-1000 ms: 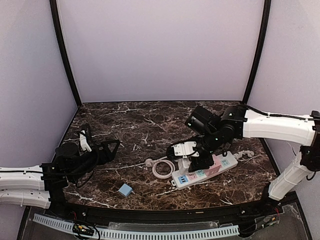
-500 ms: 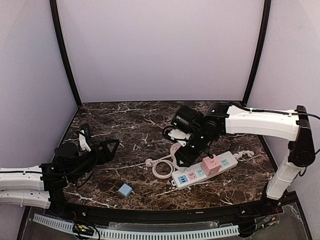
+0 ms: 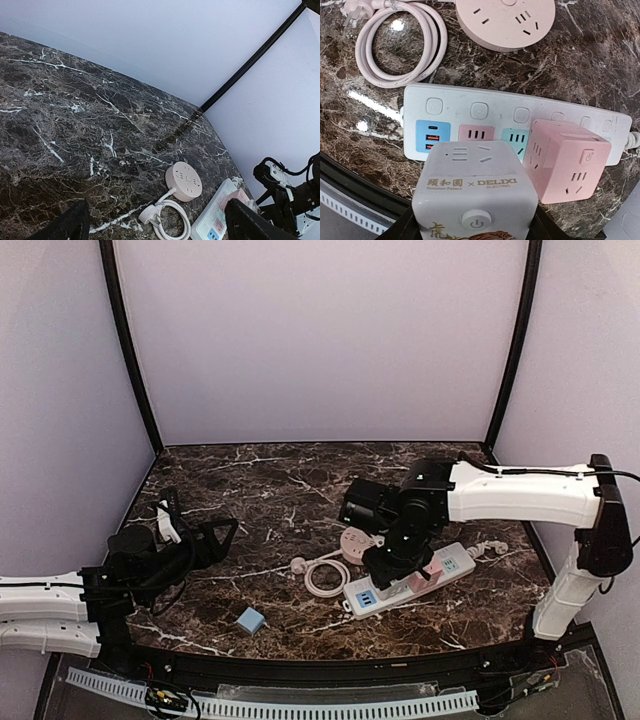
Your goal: Insert the plug
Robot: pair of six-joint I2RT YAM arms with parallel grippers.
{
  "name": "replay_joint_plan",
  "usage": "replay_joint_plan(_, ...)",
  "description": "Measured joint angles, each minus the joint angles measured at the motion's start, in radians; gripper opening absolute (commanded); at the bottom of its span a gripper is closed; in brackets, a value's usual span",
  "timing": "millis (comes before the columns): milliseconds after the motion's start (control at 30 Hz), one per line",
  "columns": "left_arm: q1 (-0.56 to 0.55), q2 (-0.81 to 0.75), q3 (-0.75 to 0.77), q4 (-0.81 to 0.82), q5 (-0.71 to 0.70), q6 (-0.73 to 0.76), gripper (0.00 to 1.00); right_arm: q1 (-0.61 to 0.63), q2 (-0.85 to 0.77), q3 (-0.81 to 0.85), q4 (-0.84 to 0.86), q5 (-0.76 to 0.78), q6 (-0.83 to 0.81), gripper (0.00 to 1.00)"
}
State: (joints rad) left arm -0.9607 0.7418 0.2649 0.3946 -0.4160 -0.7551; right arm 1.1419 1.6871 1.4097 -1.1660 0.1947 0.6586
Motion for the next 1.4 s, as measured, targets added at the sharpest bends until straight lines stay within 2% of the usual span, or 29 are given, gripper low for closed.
replay_joint_plan(200,0.0,0.0,0.0,0.0,0.0,0.0,0.94,-0.001,-0.054,-0.032,0.008,0.01,0.059,0.0)
replay_joint_plan(500,0.0,0.0,0.0,0.0,0.0,0.0,0.94,-0.008,-0.021,-0.057,0.051,0.016,0.069,0.0)
replay_joint_plan(700,0.0,0.0,0.0,0.0,0.001,0.0,0.99,-0.021,-0.009,-0.075,0.084,0.016,0.068,0.0)
replay_joint_plan(1400,0.0,0.002,0.0,0.0,0.009,0.0,0.99,-0.029,0.004,-0.116,0.129,0.008,0.089,0.0)
